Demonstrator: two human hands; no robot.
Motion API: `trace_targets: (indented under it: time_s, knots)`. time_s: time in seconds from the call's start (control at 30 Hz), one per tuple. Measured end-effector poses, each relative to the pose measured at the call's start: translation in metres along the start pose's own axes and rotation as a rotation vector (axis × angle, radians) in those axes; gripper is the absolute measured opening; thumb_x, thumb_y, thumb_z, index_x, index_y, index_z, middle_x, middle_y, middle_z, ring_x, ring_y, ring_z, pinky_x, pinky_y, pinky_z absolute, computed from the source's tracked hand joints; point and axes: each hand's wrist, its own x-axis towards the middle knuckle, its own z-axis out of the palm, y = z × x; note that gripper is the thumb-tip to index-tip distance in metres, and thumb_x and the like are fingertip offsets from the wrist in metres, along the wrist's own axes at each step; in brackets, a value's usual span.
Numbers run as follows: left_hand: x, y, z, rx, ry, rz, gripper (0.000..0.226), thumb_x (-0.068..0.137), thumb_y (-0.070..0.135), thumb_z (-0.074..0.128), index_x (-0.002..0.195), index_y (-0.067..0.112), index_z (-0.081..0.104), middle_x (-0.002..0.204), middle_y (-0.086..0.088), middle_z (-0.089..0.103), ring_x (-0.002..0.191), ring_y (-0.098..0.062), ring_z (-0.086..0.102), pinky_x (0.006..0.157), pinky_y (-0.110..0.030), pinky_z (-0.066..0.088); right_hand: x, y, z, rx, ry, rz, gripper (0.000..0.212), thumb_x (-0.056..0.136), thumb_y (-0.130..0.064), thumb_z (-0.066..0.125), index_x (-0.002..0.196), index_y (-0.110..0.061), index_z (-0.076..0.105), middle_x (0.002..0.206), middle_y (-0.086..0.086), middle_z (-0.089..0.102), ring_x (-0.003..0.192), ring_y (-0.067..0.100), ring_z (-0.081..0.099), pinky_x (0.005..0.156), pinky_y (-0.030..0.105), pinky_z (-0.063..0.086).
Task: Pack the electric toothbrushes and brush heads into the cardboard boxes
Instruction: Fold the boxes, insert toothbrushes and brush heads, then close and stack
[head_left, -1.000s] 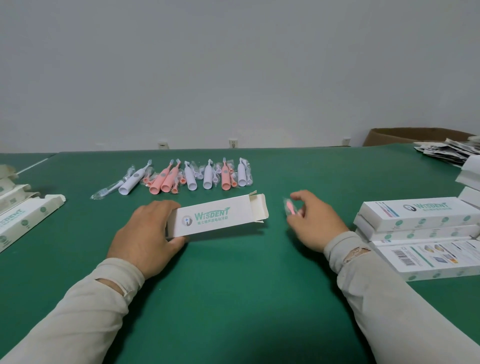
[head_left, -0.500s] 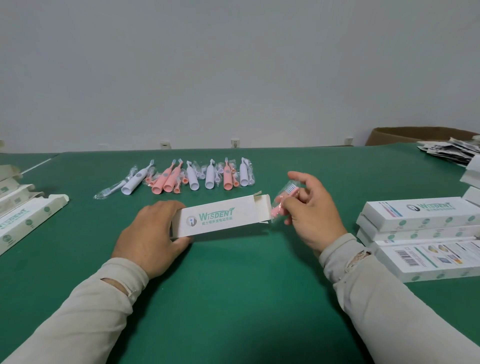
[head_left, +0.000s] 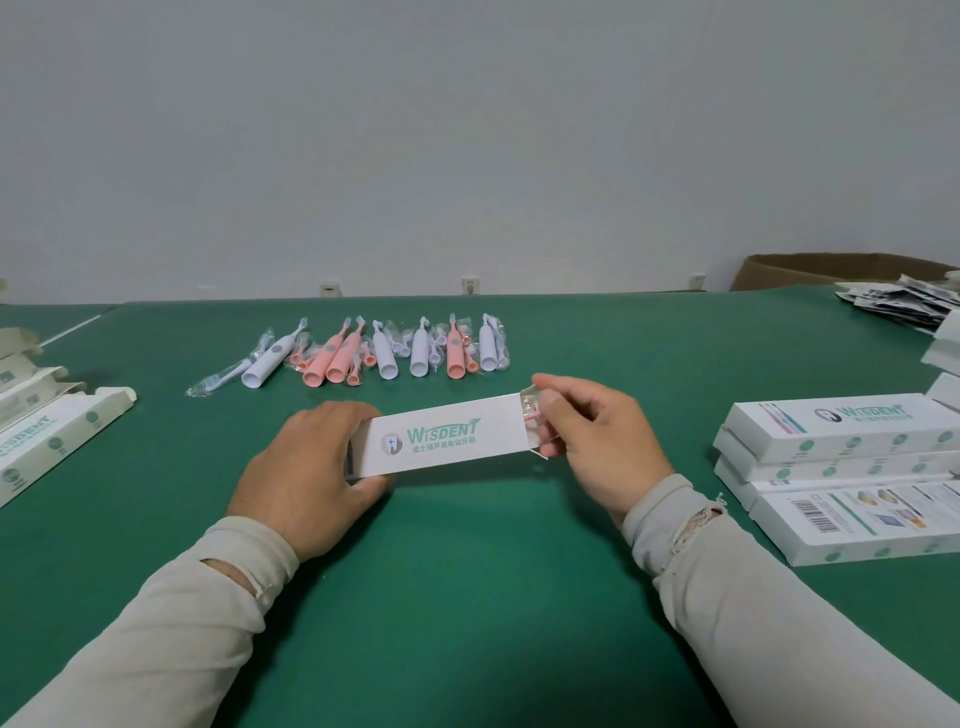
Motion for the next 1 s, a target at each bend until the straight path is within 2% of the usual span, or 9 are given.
trace_targets:
  time_s: [0.07,0.17,0.3,0.53,0.7,0.77,0.87,0.93,1.0]
  knots:
    - [0.000,0.000,0.000,-0.002,0.004,-0.005,0.045,0.078,0.045,0.072,0.117,0.040,0.050,0.102,0.022,0.046,0.100,-0.011,0.045,0.077,-0.037,0.047,0.002,0.000,-0.004,-0.120,0.011,-0.032,0.025,0.096,-0.005,0.061,0.100,-0.028,0.070,0.072,-0.001,0.069,0.061,0.013,0.060,0.069,0.032,0.057]
    - [0.000,0.000,0.000,0.002,-0.002,-0.006,0.047,0.078,0.045,0.072,0.119,0.040,0.049,0.103,0.022,0.044,0.103,-0.012,0.046,0.080,-0.038,0.048,0.003,-0.001,-0.008,-0.068,0.045,-0.027,0.025,0.090,0.003,0.067,0.094,-0.021,0.062,0.082,0.006,0.068,0.066,0.013,0.069,0.069,0.024,0.057]
    - [0.000,-0.001,0.001,0.006,-0.019,-0.001,0.048,0.078,0.047,0.072,0.119,0.040,0.049,0.102,0.022,0.044,0.100,-0.011,0.045,0.081,-0.040,0.049,-0.001,0.000,-0.003,-0.159,0.077,-0.036,0.017,0.082,-0.006,0.078,0.082,-0.019,0.067,0.079,0.000,0.074,0.077,0.023,0.074,0.074,0.032,0.059]
    - [0.000,0.001,0.002,-0.001,-0.040,0.022,0.047,0.078,0.050,0.071,0.119,0.040,0.050,0.107,0.020,0.051,0.100,-0.010,0.047,0.081,-0.039,0.049,-0.005,-0.001,0.002,-0.166,0.077,-0.046,0.017,0.080,-0.003,0.075,0.071,-0.016,0.070,0.066,-0.008,0.072,0.054,0.006,0.061,0.059,0.024,0.054]
    - [0.000,0.002,0.002,-0.008,-0.034,0.018,0.046,0.078,0.048,0.072,0.117,0.040,0.049,0.104,0.020,0.048,0.099,-0.011,0.047,0.081,-0.041,0.050,-0.005,-0.002,0.003,-0.153,-0.060,-0.003,0.015,0.088,-0.003,0.059,0.080,-0.016,0.057,0.055,-0.005,0.060,0.051,0.012,0.052,0.057,0.028,0.045]
    - [0.000,0.001,0.002,-0.010,-0.034,0.020,0.046,0.078,0.046,0.072,0.117,0.040,0.049,0.103,0.020,0.049,0.097,-0.011,0.047,0.080,-0.040,0.050,-0.006,-0.003,0.005,-0.165,-0.156,0.047,0.004,0.080,-0.018,0.050,0.082,-0.017,0.054,0.057,-0.006,0.056,0.054,0.013,0.049,0.056,0.026,0.041]
    - [-0.001,-0.001,0.001,-0.005,-0.038,0.017,0.046,0.078,0.047,0.072,0.117,0.040,0.049,0.104,0.020,0.050,0.098,-0.011,0.047,0.080,-0.039,0.050,-0.007,-0.006,0.003,-0.220,-0.237,0.046,0.019,0.070,-0.028,0.044,0.083,-0.019,0.055,0.054,-0.012,0.053,0.056,0.010,0.049,0.057,0.025,0.040]
    - [0.000,-0.001,0.001,-0.013,-0.032,0.011,0.045,0.078,0.048,0.072,0.116,0.041,0.049,0.103,0.021,0.048,0.099,-0.010,0.046,0.080,-0.038,0.049,-0.006,-0.008,-0.002,-0.195,-0.197,-0.020,0.017,0.071,-0.026,0.049,0.085,-0.021,0.056,0.063,-0.006,0.061,0.058,0.013,0.049,0.060,0.029,0.042]
    - [0.000,-0.002,0.001,-0.019,-0.023,0.002,0.045,0.078,0.049,0.072,0.116,0.041,0.049,0.101,0.022,0.046,0.098,-0.009,0.046,0.078,-0.036,0.047,-0.003,-0.008,-0.012,-0.259,-0.130,-0.122,0.026,0.070,-0.028,0.055,0.096,-0.030,0.056,0.091,-0.009,0.070,0.061,0.008,0.047,0.062,0.026,0.044]
